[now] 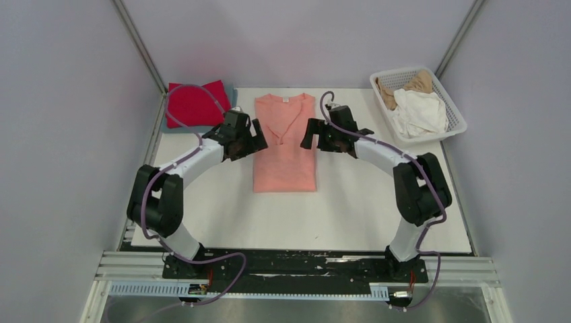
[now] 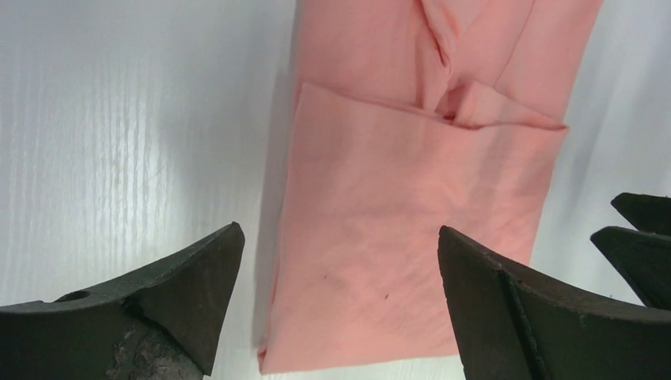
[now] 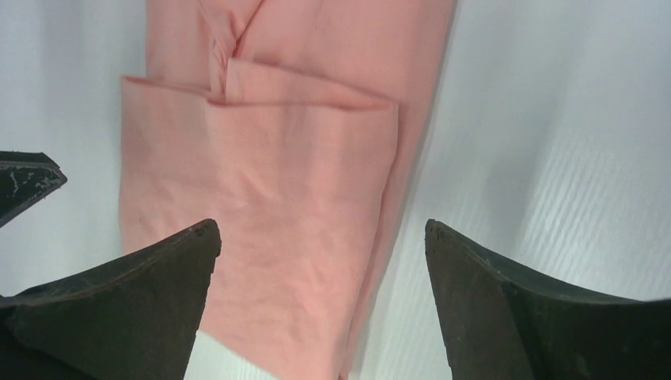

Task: Fold and stack the t-shirts
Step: Grab one side of the 2/3 rectangular tshirt with both arms, then fold the long partially folded tshirt into a neat square

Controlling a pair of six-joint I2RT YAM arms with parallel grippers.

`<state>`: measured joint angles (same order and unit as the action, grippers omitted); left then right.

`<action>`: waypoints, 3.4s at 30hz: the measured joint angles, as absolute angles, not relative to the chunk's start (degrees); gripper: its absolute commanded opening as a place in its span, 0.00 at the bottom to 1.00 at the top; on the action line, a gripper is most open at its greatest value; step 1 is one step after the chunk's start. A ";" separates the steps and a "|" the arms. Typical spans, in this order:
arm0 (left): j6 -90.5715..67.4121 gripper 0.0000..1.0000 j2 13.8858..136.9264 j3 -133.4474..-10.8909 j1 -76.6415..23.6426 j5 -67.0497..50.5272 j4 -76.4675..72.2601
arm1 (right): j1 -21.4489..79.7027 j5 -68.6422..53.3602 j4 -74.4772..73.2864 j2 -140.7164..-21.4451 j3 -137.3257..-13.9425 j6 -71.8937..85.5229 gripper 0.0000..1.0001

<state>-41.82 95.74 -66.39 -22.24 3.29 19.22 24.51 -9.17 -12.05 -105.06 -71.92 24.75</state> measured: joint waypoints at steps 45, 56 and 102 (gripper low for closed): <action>-52.71 0.00 85.54 -36.69 -22.41 -11.84 7.16 | 28.16 -20.62 -2.66 -93.45 -41.50 39.44 0.01; -51.59 0.00 82.02 -35.73 -22.52 -8.95 7.94 | 29.91 -21.56 4.99 -92.03 -38.26 34.94 0.00; -41.39 0.00 65.98 -54.46 -25.63 -5.26 19.27 | 24.86 -26.63 -8.25 -57.78 -38.39 30.61 0.00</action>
<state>-41.39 65.98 -54.46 -25.63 -5.26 19.27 24.86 -26.63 -8.25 -57.78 -38.39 30.61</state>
